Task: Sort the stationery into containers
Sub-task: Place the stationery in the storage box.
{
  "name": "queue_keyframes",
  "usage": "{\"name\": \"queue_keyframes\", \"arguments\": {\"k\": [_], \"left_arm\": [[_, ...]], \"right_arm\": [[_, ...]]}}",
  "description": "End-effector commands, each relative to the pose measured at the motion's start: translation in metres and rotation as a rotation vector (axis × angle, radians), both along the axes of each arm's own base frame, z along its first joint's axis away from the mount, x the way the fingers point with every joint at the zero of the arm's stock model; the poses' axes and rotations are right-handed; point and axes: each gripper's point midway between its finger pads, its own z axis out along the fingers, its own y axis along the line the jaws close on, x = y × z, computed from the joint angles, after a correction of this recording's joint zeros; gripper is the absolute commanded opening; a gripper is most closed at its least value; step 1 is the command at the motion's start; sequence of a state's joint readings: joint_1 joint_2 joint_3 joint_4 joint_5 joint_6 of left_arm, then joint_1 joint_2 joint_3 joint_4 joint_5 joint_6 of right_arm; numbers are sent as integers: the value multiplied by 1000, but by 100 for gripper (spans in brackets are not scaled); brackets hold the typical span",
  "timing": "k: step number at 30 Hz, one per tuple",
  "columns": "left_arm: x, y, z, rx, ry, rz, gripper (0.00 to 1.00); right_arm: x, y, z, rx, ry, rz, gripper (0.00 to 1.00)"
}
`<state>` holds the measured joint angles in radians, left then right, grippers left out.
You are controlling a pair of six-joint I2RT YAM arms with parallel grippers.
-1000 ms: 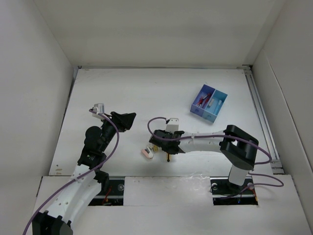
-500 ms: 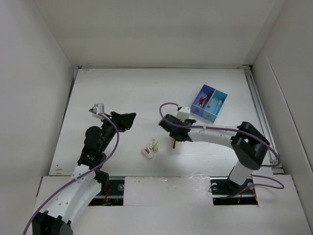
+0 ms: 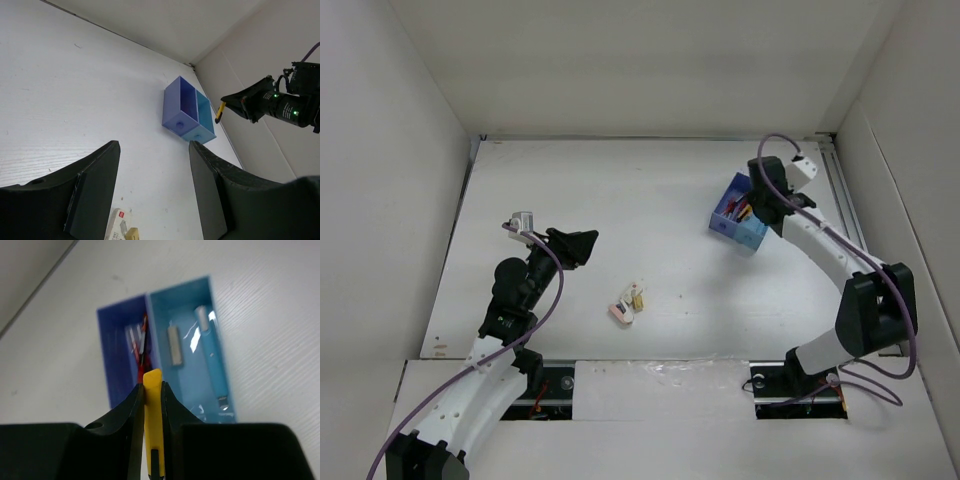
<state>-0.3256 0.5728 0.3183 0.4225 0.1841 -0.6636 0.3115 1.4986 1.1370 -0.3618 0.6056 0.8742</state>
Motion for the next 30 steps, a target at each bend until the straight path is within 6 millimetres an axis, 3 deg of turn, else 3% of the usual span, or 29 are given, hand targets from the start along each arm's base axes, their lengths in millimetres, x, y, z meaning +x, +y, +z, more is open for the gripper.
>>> {"name": "queue_keyframes", "arguments": {"k": [1, 3, 7, 16, 20, 30], "left_arm": [[-3, -3, 12, -20, -52, -21, 54], [-3, -3, 12, -20, -52, -21, 54], [-2, -4, 12, -20, -50, -21, 54], [-1, -4, 9, -16, -40, -21, 54], [-1, -4, 9, -16, -40, -21, 54], [-1, -4, 9, -16, -40, -21, 54]], "right_arm": [[20, -23, 29, 24, -95, -45, 7], [22, -33, 30, 25, -104, -70, 6], [25, -54, 13, 17, -77, -141, 4], [30, -54, -11, 22, -46, -164, 3], [29, -60, -9, -2, -52, -191, 3], [30, -54, -17, -1, -33, -175, 2]]}}
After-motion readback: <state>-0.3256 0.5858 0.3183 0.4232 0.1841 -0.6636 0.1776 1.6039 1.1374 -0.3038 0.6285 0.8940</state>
